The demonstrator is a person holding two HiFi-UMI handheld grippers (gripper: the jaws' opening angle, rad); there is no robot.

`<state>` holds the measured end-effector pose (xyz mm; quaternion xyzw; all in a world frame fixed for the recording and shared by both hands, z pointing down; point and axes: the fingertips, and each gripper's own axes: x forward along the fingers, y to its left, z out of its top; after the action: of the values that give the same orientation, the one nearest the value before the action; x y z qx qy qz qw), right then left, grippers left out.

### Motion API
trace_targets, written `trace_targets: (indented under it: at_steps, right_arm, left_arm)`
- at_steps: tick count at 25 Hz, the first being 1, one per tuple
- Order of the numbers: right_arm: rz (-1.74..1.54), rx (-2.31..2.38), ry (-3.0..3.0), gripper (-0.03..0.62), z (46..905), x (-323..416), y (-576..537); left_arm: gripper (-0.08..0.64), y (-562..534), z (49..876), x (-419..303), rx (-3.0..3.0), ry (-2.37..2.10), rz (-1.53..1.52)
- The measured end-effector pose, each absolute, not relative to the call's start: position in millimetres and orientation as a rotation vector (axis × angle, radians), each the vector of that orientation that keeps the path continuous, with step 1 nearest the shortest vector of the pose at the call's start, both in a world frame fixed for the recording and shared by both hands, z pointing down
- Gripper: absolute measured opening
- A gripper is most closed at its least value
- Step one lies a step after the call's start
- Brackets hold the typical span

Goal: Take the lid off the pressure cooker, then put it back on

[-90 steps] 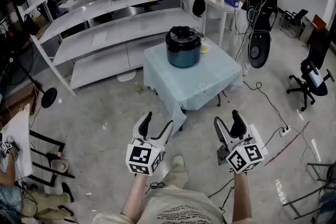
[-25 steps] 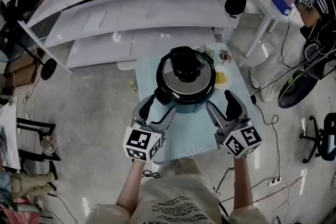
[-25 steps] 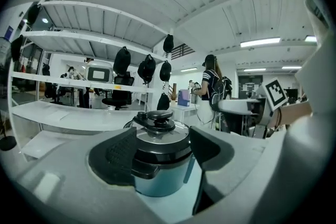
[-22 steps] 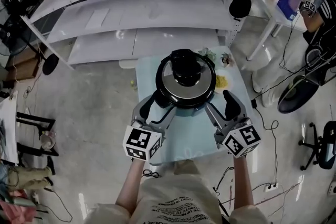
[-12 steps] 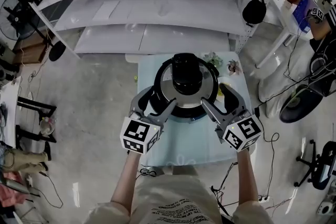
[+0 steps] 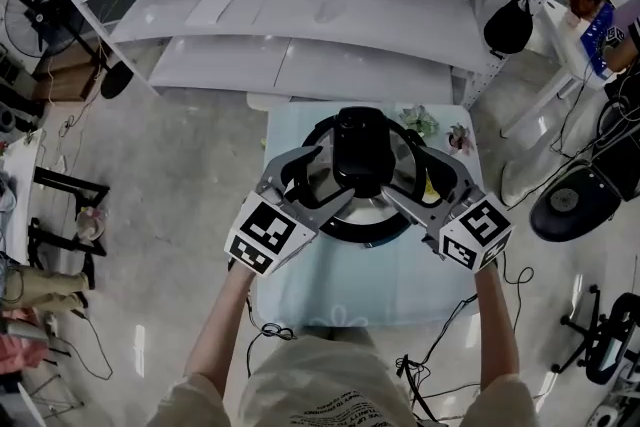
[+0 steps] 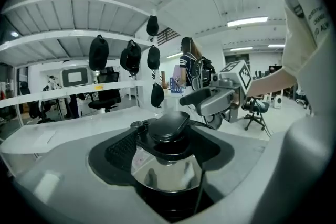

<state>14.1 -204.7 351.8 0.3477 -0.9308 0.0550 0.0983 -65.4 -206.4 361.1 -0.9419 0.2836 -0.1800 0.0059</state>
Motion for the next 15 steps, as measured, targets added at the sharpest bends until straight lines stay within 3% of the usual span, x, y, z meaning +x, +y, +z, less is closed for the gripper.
trace_targets:
  at_steps: [15]
  right_arm:
    - [0.160, 0.484, -2.656, 0.322, 372.9, -20.0, -232.2]
  left_arm:
    - [0.308, -221.9, 385.4, -38.3, -2.998, 0.428, -0.810]
